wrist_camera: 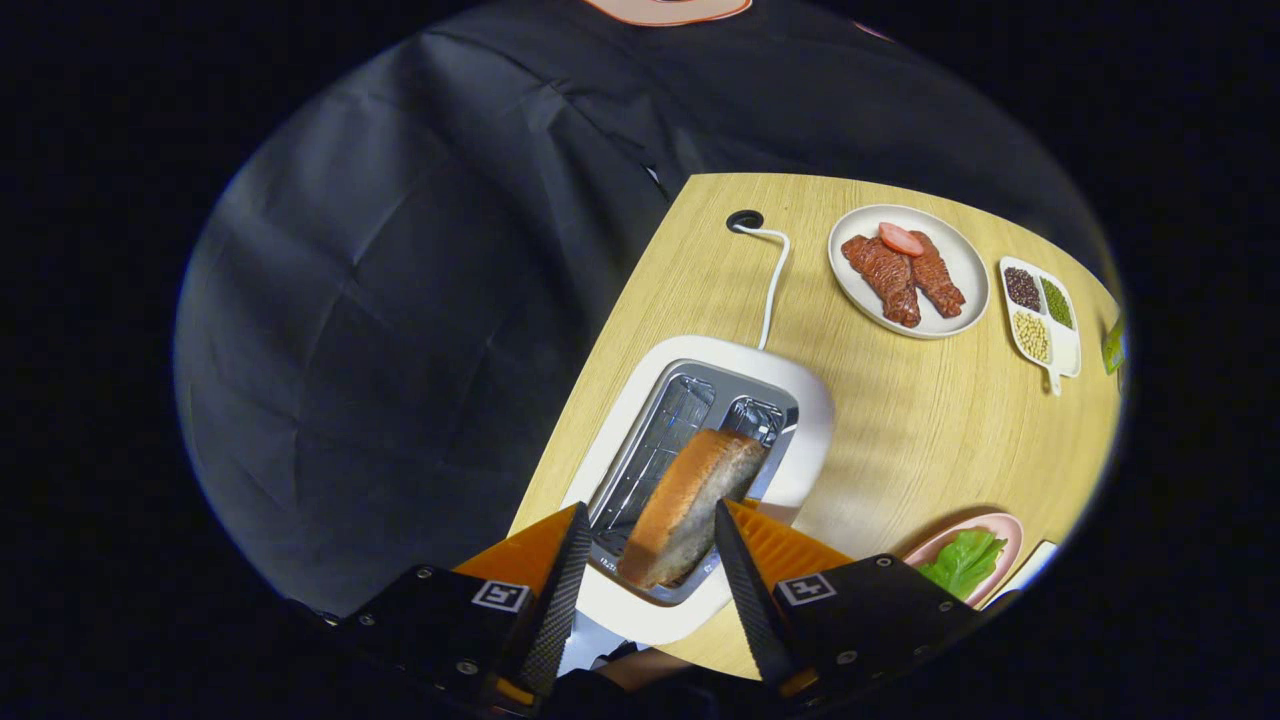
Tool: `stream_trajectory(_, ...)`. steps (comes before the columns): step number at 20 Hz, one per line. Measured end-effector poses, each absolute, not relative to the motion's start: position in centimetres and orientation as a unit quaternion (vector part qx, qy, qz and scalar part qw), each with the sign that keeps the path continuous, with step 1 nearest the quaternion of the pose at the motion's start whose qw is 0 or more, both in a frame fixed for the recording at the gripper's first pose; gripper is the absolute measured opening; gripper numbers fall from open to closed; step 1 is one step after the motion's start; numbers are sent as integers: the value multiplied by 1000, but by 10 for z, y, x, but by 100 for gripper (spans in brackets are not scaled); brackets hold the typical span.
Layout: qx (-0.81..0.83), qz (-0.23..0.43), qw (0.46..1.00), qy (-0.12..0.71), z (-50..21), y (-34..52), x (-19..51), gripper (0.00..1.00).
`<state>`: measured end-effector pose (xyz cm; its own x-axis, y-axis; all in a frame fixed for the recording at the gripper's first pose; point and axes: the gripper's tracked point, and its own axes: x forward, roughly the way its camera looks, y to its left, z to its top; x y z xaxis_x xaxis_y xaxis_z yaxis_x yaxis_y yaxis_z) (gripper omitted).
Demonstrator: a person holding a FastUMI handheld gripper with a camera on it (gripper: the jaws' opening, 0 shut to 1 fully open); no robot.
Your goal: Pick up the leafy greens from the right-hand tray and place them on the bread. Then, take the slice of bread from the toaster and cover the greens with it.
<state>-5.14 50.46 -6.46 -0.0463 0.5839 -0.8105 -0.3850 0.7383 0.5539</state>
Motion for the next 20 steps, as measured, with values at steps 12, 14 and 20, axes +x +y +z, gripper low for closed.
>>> stream_trajectory(12,56,338,716,609,-63,480,-40,23)
stream_trajectory(14,75,344,715,604,-57,477,-39,13)
stream_trajectory(20,133,369,729,561,-19,456,-33,10)
